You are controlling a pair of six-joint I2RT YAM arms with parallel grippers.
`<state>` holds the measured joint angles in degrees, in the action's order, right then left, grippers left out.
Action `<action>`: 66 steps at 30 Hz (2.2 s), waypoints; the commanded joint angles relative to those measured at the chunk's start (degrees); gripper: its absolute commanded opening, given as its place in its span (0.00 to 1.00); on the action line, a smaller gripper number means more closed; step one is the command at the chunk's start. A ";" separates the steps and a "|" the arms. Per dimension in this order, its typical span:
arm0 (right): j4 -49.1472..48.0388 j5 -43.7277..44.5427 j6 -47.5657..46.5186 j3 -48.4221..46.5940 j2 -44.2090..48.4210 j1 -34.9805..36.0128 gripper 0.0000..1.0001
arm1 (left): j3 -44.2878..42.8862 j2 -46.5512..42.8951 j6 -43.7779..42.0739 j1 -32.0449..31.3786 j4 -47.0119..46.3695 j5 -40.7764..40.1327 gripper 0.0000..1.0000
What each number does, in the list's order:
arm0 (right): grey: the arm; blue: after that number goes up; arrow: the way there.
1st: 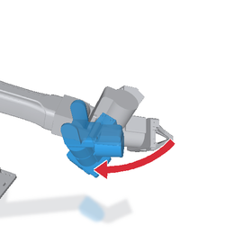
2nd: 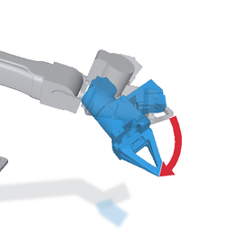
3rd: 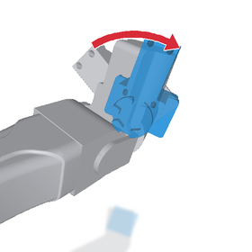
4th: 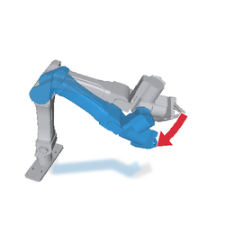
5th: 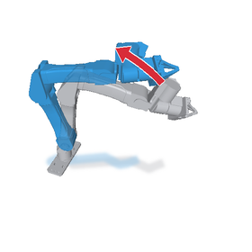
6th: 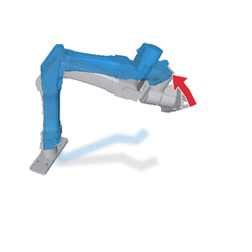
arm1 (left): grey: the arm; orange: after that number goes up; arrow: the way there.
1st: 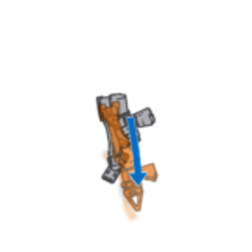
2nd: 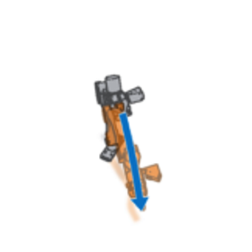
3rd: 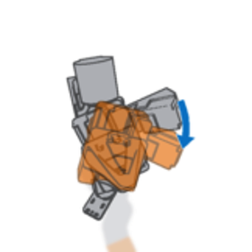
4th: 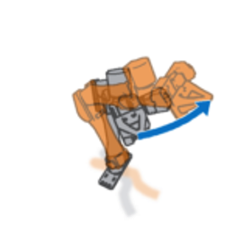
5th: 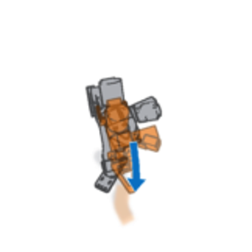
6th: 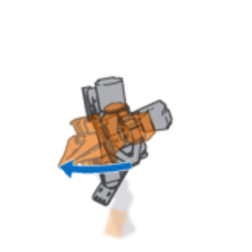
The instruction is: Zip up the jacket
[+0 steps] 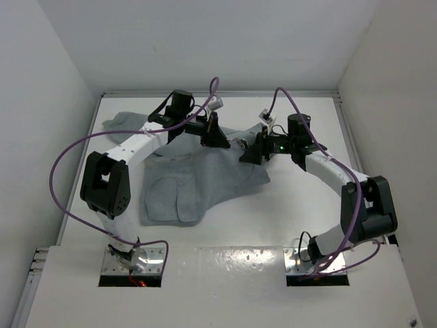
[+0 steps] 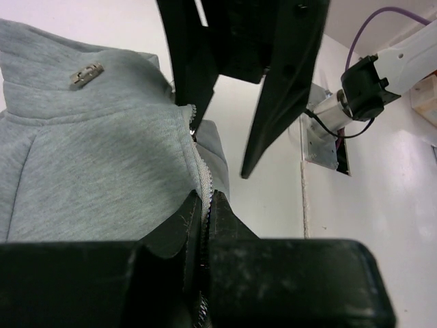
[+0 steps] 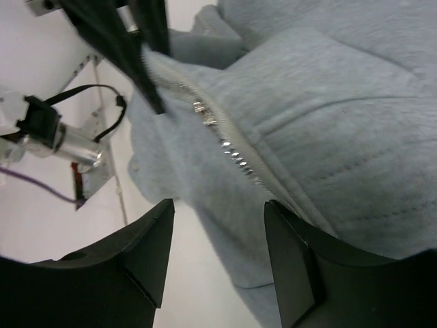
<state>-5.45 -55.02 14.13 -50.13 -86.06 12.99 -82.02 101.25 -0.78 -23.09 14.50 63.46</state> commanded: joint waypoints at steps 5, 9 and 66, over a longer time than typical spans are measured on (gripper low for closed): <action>-11.93 3.08 2.38 -4.10 -2.88 -0.16 0.57 | -2.44 -3.17 0.34 0.24 -2.37 2.99 0.00; -16.25 2.64 4.76 -4.54 -3.85 0.02 0.57 | -2.44 -3.17 0.34 -0.29 -2.37 2.98 0.00; 35.42 24.53 -18.79 -16.85 0.55 -26.87 1.00 | -16.33 -2.64 3.23 9.90 16.52 -52.21 1.00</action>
<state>24.14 -30.00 -2.04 -66.57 -83.72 -10.57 -98.35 98.00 -0.32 -16.29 31.11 17.96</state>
